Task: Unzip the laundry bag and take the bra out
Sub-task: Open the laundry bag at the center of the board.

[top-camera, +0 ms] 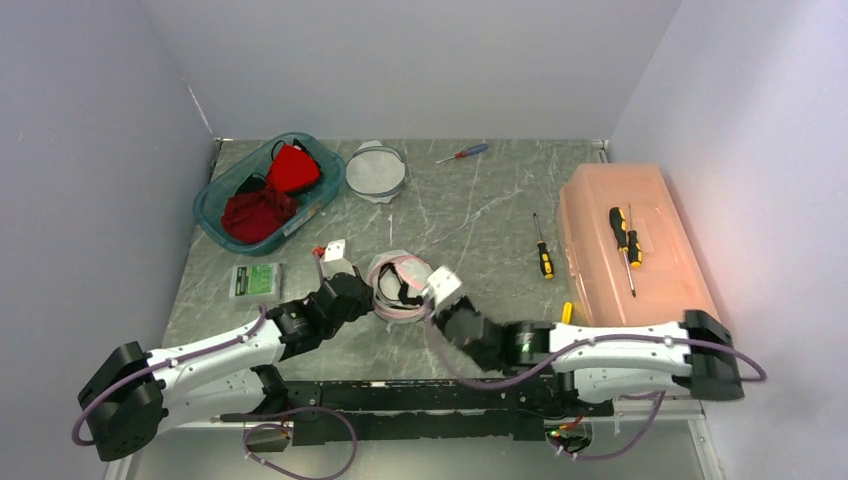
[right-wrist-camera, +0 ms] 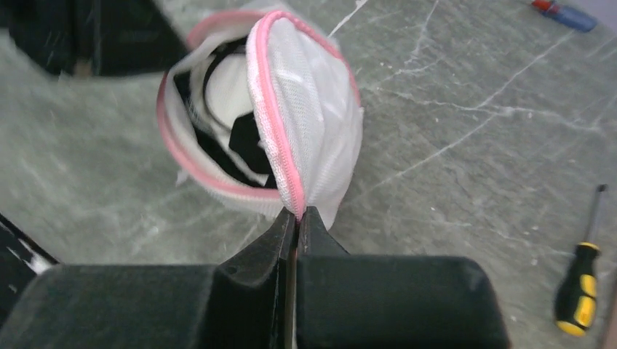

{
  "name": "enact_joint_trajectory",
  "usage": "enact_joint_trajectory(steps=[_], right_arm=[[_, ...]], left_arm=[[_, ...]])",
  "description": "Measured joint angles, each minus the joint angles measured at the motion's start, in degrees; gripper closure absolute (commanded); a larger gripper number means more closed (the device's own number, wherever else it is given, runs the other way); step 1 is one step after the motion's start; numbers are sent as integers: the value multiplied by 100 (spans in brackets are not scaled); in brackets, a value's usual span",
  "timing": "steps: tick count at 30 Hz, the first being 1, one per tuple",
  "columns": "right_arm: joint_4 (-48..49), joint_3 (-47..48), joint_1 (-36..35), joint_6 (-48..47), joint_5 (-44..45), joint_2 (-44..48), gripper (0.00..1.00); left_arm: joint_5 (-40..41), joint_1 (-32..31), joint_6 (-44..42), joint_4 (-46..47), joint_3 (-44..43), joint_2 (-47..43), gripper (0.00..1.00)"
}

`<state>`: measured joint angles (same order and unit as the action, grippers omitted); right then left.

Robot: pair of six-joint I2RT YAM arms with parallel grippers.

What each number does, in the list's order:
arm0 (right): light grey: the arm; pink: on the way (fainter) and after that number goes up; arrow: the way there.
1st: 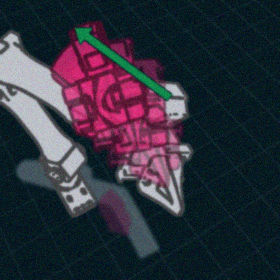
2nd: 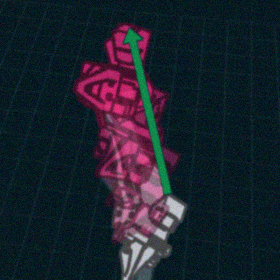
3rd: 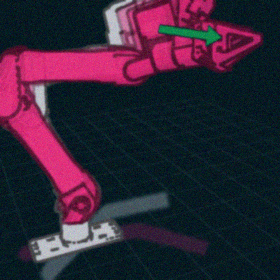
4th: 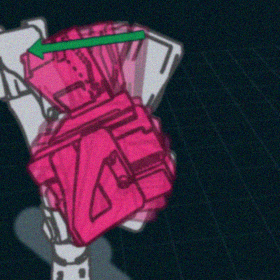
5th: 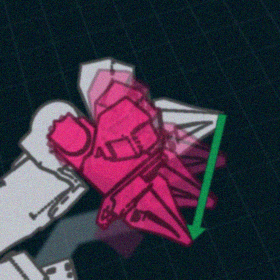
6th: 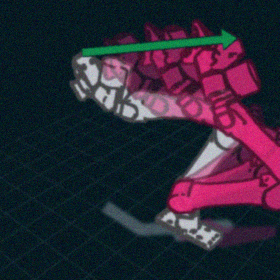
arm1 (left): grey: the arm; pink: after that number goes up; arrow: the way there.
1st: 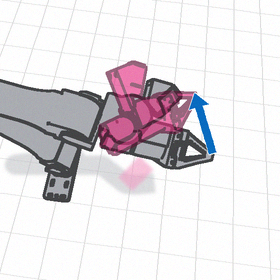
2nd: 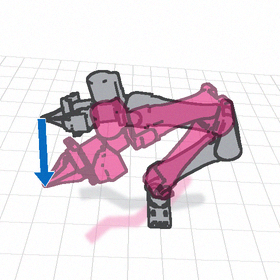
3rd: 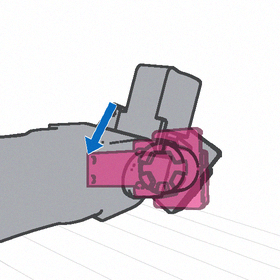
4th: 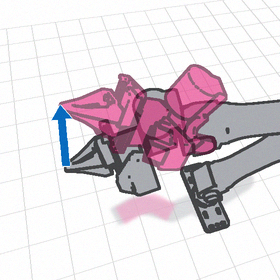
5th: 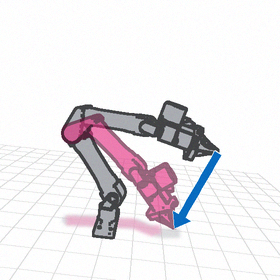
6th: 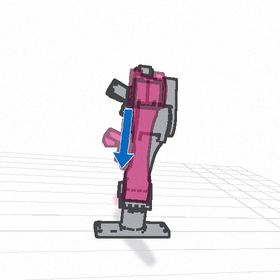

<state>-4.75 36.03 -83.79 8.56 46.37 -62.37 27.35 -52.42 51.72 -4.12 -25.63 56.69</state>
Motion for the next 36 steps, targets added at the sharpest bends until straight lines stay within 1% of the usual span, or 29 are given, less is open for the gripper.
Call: enact_joint_trajectory(steps=[2, 4, 9, 11, 13, 16, 19, 21, 27, 29, 30, 33, 34, 36], right_arm=[[13, -4, 654, 122, -564, 393, 100], [85, -7, 1543, 345, -1316, 732, 100], [236, -31, 3285, 966, -3014, 800, 100], [343, -125, 3884, 1294, -3650, 774, 100], [411, -258, 4341, 1598, -4092, 767, 100], [485, -514, 4861, 2033, -4544, 772, 100], [468, -732, 5187, 2343, -4642, 813, 100], [389, -811, 5296, 2498, -4579, 874, 96], [55, -826, 5396, 2706, -4116, 1209, 90], [-50, -804, 5403, 2695, -3993, 1305, 86], [-131, -776, 5403, 2677, -3932, 1364, 82], [-402, -538, 5410, 2566, -3807, 1478, 56], [-507, -391, 5412, 2522, -3751, 1480, 49], [-708, -96, 5414, 2444, -3613, 1429, 41]], left_arm=[[26, 0, -4, -7, 0, -31, 97], [72, 2, -20, -9, 0, -98, 97], [118, 11, -114, -22, 0, -197, 97], [118, 11, -146, -20, 0, -192, 97], [118, 11, -149, -4, 0, -175, 97], [111, 11, -149, 0, 0, -142, 97], [101, 11, -146, -7, 0, -149, 97], [96, 11, -146, -35, 0, -192, 97], [98, 11, -149, -153, 0, -533, 97], [98, 11, -149, -203, 0, -568, 97], [98, 11, -153, -247, 0, -573, 97], [98, 11, -164, -348, 0, -575, 97], [98, 11, -173, -378, 0, -575, 97], [103, 11, -197, -415, 0, -551, 97]])
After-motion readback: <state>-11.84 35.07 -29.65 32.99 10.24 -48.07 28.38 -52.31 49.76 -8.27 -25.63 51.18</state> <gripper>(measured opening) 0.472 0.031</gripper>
